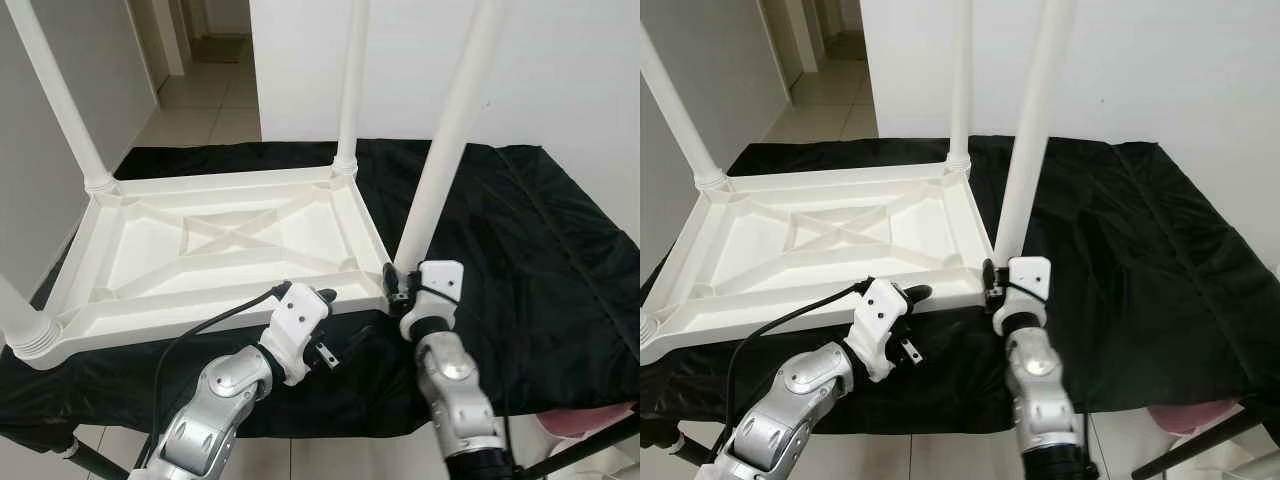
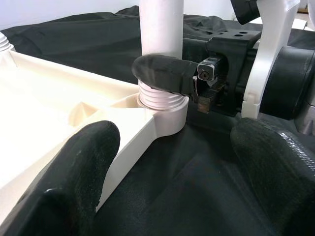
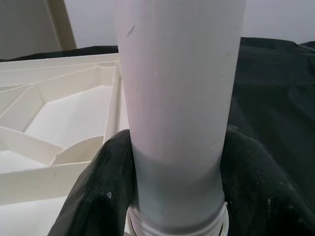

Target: Building children table

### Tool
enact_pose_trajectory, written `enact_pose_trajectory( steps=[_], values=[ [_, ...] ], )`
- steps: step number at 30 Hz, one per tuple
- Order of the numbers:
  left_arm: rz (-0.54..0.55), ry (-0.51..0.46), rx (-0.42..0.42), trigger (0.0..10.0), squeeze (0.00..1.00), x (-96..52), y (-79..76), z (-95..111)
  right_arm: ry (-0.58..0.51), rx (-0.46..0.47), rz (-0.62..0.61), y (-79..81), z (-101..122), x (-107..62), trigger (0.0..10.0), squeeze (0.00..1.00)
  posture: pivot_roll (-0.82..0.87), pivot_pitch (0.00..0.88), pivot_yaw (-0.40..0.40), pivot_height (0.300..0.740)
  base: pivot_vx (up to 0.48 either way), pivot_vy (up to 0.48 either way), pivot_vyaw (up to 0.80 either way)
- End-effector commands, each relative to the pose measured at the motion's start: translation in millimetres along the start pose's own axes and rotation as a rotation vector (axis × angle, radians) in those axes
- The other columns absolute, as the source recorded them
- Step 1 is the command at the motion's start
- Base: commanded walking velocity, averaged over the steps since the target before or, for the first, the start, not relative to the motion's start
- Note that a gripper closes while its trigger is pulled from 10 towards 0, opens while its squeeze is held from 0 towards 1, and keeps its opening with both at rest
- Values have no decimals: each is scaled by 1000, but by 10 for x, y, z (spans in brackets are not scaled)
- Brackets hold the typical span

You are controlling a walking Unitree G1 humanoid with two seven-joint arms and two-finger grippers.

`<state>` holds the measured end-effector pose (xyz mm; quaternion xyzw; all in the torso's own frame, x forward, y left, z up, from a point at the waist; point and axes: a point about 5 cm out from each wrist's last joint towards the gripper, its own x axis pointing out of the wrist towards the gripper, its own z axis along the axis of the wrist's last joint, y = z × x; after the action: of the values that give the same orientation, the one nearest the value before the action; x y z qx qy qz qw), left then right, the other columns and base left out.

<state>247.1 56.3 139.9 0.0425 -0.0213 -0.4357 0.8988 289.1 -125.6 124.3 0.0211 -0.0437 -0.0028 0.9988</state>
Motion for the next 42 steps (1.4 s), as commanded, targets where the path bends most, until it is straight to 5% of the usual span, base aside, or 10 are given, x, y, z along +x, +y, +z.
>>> enact_pose_trajectory(
  steps=[1, 4, 6, 7, 18, 20, 21, 38, 40, 42],
  values=[
    [-22, 7, -3, 10000, 0, -8, -6, -24, 68, -7, -26, -1, -116, -53, 10000, 0, -60, 0, 12, 740, 0, 0, 0],
    [-27, 10, -1, 10000, 0, -12, 11, -23, 65, -5, -12, 24, -83, -79, 10000, 0, -69, 2, 21, 740, 0, 0, 0],
    [-33, 12, 5, 10000, 0, -13, 11, -24, 64, -7, -14, 10, -61, -89, 10000, 353, -71, 3, 22, 740, 0, 0, 0],
    [-38, 13, 13, 10000, 0, -12, 12, -22, 50, 17, 12, 3, -29, -91, 10000, 1000, -71, 0, 20, 740, 0, 0, 0],
    [-101, 12, 18, 10000, 0, -18, -9, 7, -66, -1, 196, -135, 225, -7, 10000, 1000, -76, 21, 34, 740, 0, 0, 0],
    [-105, 14, 18, 10000, 0, -24, -7, 8, -67, -3, 245, -162, 244, 12, 10000, 604, -77, 20, 34, 740, 0, 0, 0],
    [-107, 14, 15, 10000, 0, -32, 8, 17, -64, -17, 338, -229, 272, 61, 10000, 0, -76, 24, 35, 740, 0, 0, 0],
    [-118, 10, 12, 10000, 0, 4, 1, 41, 72, -159, 698, -356, 124, 287, 10000, 0, -68, 16, 29, 740, 0, 0, 0],
    [-117, 11, 8, 10000, 0, -6, 3, 40, 85, -175, 718, -374, 99, 302, 4196, 0, -65, 18, 29, 740, 0, 0, 0],
    [-117, 13, 9, 10000, 0, -10, 3, 37, 88, -180, 720, -382, 93, 308, 2392, 0, -65, 18, 29, 740, 0, 0, 0]
  ],
)
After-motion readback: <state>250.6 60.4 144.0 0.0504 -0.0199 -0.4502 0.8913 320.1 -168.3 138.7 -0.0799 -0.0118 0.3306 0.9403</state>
